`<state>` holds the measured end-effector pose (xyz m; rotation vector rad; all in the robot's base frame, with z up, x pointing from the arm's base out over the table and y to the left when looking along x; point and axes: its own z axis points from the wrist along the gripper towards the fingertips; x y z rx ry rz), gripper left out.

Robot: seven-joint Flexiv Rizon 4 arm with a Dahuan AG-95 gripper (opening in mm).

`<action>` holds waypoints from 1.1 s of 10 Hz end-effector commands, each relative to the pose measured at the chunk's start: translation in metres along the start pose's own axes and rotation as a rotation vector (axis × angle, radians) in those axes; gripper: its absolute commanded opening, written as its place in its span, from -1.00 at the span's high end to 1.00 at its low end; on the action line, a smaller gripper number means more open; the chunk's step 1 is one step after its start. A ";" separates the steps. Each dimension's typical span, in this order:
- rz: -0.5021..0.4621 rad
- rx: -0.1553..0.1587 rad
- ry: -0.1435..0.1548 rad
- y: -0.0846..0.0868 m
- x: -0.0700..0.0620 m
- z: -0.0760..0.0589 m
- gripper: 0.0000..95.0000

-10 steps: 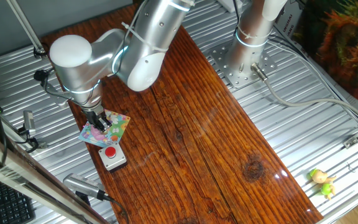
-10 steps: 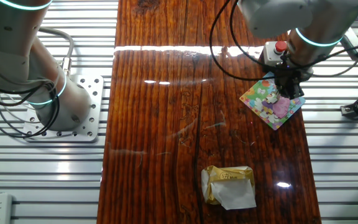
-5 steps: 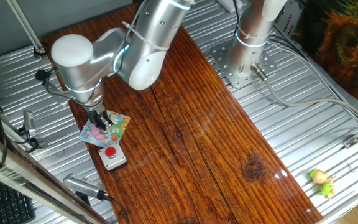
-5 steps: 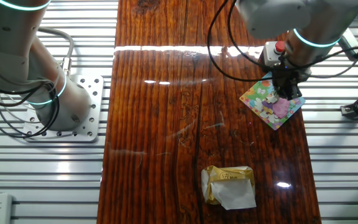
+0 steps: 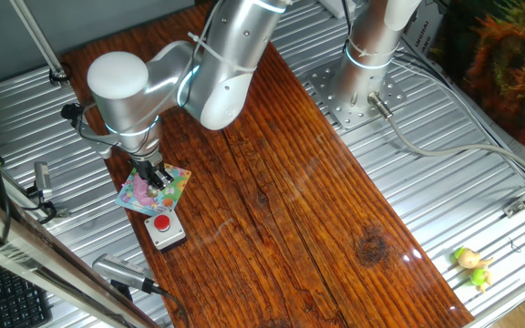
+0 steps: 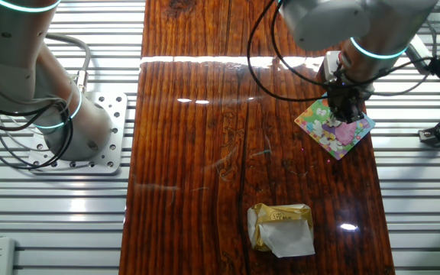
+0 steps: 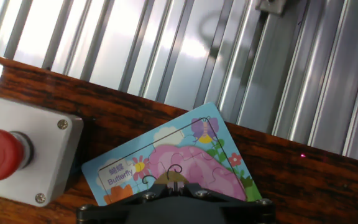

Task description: Assemble one piece of a puzzle

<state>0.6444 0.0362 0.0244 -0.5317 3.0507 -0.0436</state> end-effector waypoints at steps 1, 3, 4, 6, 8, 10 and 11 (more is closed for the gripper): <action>-0.008 -0.004 0.006 0.001 -0.001 -0.002 1.00; -0.022 0.000 0.014 0.001 -0.001 -0.003 1.00; -0.030 0.003 0.015 0.000 -0.001 -0.003 1.00; -0.063 0.008 0.022 0.000 -0.001 -0.003 1.00; -0.082 0.010 0.022 0.000 -0.001 -0.003 1.00; -0.098 0.005 0.020 -0.005 0.000 0.000 1.00; -0.101 0.004 0.021 -0.008 0.001 -0.001 1.00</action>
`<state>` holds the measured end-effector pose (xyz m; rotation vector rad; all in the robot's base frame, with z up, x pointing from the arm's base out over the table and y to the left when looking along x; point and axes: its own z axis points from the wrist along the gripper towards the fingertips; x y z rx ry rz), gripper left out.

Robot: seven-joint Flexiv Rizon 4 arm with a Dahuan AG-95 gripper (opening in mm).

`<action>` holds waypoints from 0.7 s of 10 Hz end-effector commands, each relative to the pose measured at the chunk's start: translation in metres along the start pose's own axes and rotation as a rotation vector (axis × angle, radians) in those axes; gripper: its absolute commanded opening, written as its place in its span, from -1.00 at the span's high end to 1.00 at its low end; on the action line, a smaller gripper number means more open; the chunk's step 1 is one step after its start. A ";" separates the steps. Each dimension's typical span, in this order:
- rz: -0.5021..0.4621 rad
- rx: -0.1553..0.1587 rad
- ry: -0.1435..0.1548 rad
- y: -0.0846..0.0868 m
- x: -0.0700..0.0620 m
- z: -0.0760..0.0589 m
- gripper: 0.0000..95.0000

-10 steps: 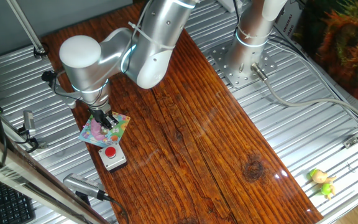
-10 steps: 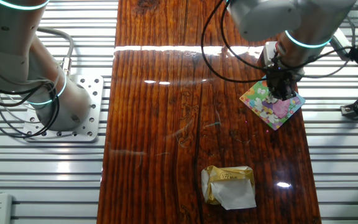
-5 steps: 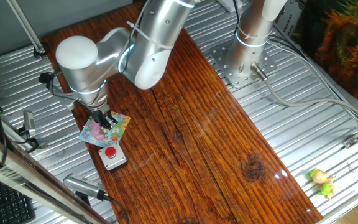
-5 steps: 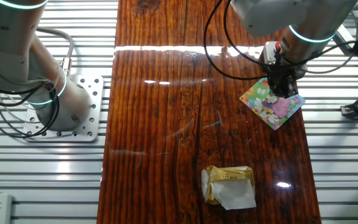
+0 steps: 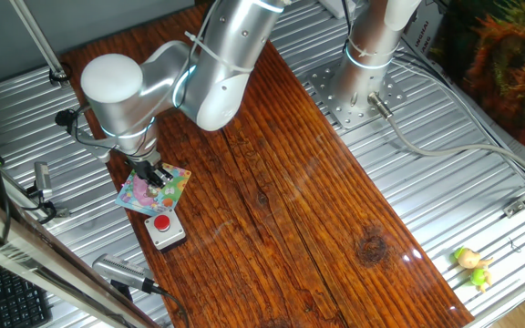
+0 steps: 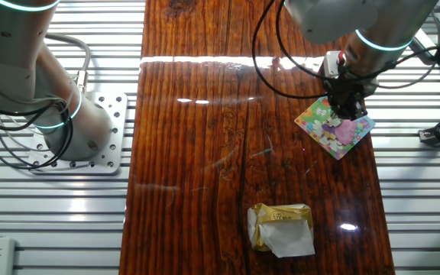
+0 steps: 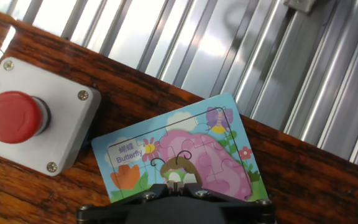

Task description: Assemble one piece of a puzzle

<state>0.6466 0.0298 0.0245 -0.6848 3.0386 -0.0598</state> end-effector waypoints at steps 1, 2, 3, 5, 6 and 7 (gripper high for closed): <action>-0.003 -0.004 0.001 -0.002 0.001 -0.002 1.00; -0.001 -0.004 0.001 -0.002 0.001 -0.001 1.00; 0.000 -0.004 0.001 -0.002 0.001 -0.001 1.00; 0.003 -0.006 0.000 -0.002 0.001 0.000 1.00; 0.003 -0.006 0.001 -0.002 0.001 0.001 1.00; 0.004 -0.006 0.001 -0.002 0.001 0.002 1.00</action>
